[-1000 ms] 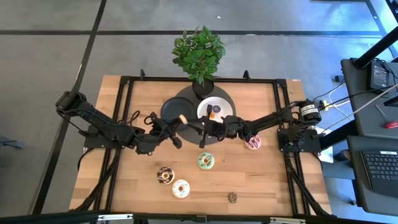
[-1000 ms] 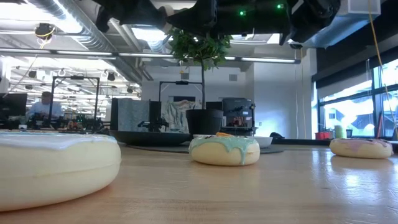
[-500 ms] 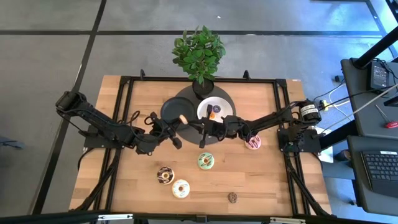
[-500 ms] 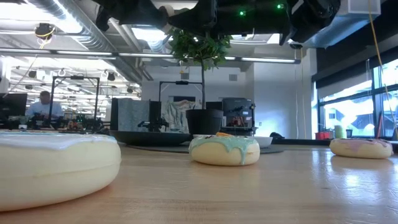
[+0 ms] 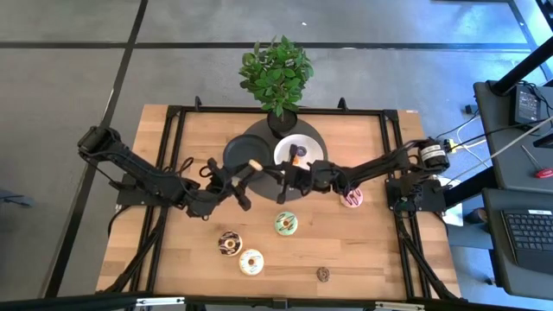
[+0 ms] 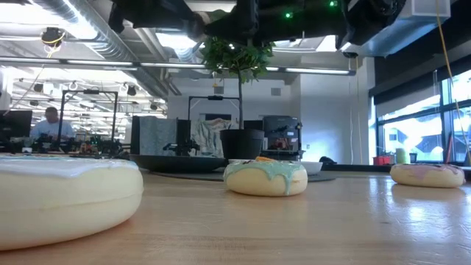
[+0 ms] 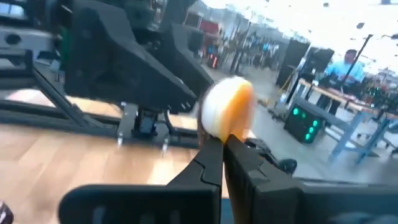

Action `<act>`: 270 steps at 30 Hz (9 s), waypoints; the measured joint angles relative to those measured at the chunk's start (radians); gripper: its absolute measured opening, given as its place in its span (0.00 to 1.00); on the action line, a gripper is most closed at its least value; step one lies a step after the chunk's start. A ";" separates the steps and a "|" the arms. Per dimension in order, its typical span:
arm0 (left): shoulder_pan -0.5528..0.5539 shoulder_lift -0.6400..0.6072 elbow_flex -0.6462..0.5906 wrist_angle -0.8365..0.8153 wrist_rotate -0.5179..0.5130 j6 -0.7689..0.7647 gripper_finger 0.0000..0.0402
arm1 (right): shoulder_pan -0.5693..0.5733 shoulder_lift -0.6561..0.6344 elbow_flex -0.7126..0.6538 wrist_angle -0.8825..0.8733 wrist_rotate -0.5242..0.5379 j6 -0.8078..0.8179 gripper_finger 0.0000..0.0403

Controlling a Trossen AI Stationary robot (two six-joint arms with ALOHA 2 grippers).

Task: Pick & Place donuts
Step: Put the small black donut on the white plate, then put the big black donut on the green plate

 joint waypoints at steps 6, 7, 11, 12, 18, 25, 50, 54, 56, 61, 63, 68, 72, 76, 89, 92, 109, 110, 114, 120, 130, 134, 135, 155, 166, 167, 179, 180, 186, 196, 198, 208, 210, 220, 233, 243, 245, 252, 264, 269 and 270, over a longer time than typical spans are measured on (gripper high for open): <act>-0.025 0.000 0.000 -0.037 -0.001 -0.001 0.36 | -0.018 -0.129 0.000 -0.359 -0.001 0.134 0.03; -0.028 0.000 0.000 -0.051 0.016 -0.009 0.36 | -0.028 -0.156 0.000 -0.453 -0.002 0.175 0.03; -0.029 0.000 0.000 -0.103 0.086 -0.071 0.36 | -0.080 -0.248 -0.008 -0.760 -0.030 0.309 0.03; -0.029 0.000 0.001 -0.116 0.105 -0.085 0.36 | -0.098 -0.269 -0.016 -0.809 -0.053 0.343 0.03; -0.028 0.000 0.001 -0.190 0.149 -0.136 0.37 | -0.224 -0.371 -0.126 -0.905 -0.261 0.505 0.03; -0.017 0.000 0.001 -0.201 0.147 -0.098 0.36 | -0.355 -0.373 -0.302 -0.730 -0.438 0.612 0.03; -0.012 0.000 0.000 -0.202 0.230 -0.098 0.36 | -0.433 -0.309 -0.568 -0.291 -0.491 0.804 0.03; -0.012 0.000 0.000 -0.202 0.231 -0.098 0.37 | -0.433 -0.238 -0.568 -0.245 -0.504 0.809 0.03; -0.012 0.000 0.000 -0.202 0.231 -0.098 0.37 | -0.433 -0.209 -0.568 -0.204 -0.516 0.815 0.03; -0.012 0.000 0.000 -0.202 0.237 -0.098 0.36 | -0.435 -0.170 -0.568 -0.171 -0.525 0.841 0.03; -0.012 0.000 0.000 -0.202 0.243 -0.098 0.36 | -0.437 -0.162 -0.568 -0.172 -0.525 0.843 0.03; -0.012 0.000 0.000 -0.203 0.246 -0.098 0.36 | -0.447 -0.155 -0.568 -0.173 -0.483 0.867 0.04; -0.012 0.000 0.000 -0.202 0.246 -0.098 0.36 | -0.447 -0.155 -0.568 -0.172 -0.476 0.839 0.05; -0.012 0.000 0.000 -0.202 0.246 -0.098 0.37 | -0.447 -0.155 -0.568 -0.173 -0.480 0.836 0.09; -0.012 0.000 0.000 -0.203 0.254 -0.109 0.36 | -0.493 -0.200 -0.568 -0.176 -0.484 0.833 0.25; -0.012 0.000 0.000 -0.204 0.264 -0.108 0.36 | -0.501 -0.230 -0.568 -0.202 -0.491 0.815 0.26; -0.012 0.000 0.000 -0.206 0.273 -0.106 0.36 | -0.501 -0.250 -0.563 -0.354 -0.377 0.760 0.26; -0.012 0.000 0.000 -0.206 0.273 -0.106 0.36 | -0.501 -0.250 -0.558 -0.359 -0.378 0.759 0.26; -0.012 0.000 0.000 -0.205 0.273 -0.106 0.36 | -0.501 -0.250 -0.537 -0.386 -0.379 0.736 0.26; -0.012 0.000 0.000 -0.206 0.273 -0.106 0.36 | -0.496 -0.250 -0.459 -0.575 -0.437 0.669 0.26; -0.012 0.000 0.000 -0.206 0.272 -0.106 0.36 | -0.478 -0.250 -0.365 -0.720 -0.419 0.627 0.26; -0.012 0.000 0.000 -0.206 0.272 -0.106 0.36 | -0.479 -0.250 -0.328 -0.813 -0.434 0.594 0.26; -0.012 0.000 0.000 -0.207 0.272 -0.106 0.36 | -0.479 -0.250 -0.316 -0.852 -0.434 0.579 0.26; 0.018 0.000 0.000 -0.209 0.308 -0.110 0.35 | -0.394 -0.246 -0.286 -0.943 -0.351 0.525 0.26; 0.021 0.000 0.000 -0.209 0.348 -0.113 0.35 | -0.394 -0.246 -0.286 -0.944 -0.341 0.526 0.26; 0.021 0.000 0.000 -0.209 0.348 -0.113 0.35 | -0.394 -0.246 -0.286 -0.944 -0.341 0.526 0.26; 0.021 0.000 0.000 -0.209 0.348 -0.112 0.35 | -0.392 -0.195 -0.286 -0.891 -0.333 0.526 0.26; 0.021 0.000 0.000 -0.209 0.349 -0.108 0.35 | -0.392 -0.195 -0.286 -0.885 -0.333 0.526 0.26; 0.021 0.000 0.000 -0.209 0.350 -0.106 0.35 | -0.392 -0.195 -0.286 -0.865 -0.333 0.526 0.26; 0.021 0.000 0.000 -0.209 0.351 -0.106 0.35 | -0.389 -0.234 -0.287 -0.867 -0.333 0.529 0.26; 0.021 0.000 0.000 -0.209 0.351 -0.106 0.35 | -0.377 -0.270 -0.287 -0.867 -0.331 0.520 0.26; 0.021 0.000 0.000 -0.217 0.352 -0.105 0.35 | -0.245 -0.500 -0.287 -0.997 -0.306 0.487 0.26; 0.021 0.000 0.000 -0.219 0.352 -0.101 0.35 | -0.217 -0.530 -0.287 -1.009 -0.275 0.497 0.26; 0.021 0.000 0.000 -0.400 0.760 -0.121 0.39 | -0.158 -0.538 -0.288 -0.991 -0.165 0.496 0.26; 0.018 0.000 0.000 -0.448 0.984 -0.102 0.43 | -0.158 -0.535 -0.290 -0.972 -0.114 0.493 0.26; -0.001 0.034 0.000 -0.532 1.079 -0.219 0.45 | -0.158 -0.535 -0.290 -0.973 -0.113 0.493 0.26; -0.011 0.063 0.000 -0.540 1.093 -0.232 0.46 | -0.158 -0.535 -0.290 -0.973 -0.112 0.493 0.26; -0.042 0.172 0.000 -0.547 1.092 -0.249 0.49 | -0.158 -0.535 -0.290 -0.973 -0.112 0.488 0.26; -0.041 0.265 0.000 -0.554 1.263 -0.312 0.48 | -0.158 -0.535 -0.290 -0.974 -0.112 0.488 0.26; -0.042 0.269 0.000 -0.581 1.255 -0.274 0.47 | -0.158 -0.535 -0.290 -0.974 -0.112 0.488 0.26; -0.042 0.269 0.000 -0.580 1.244 -0.274 0.47 | -0.158 -0.535 -0.290 -0.974 -0.112 0.488 0.26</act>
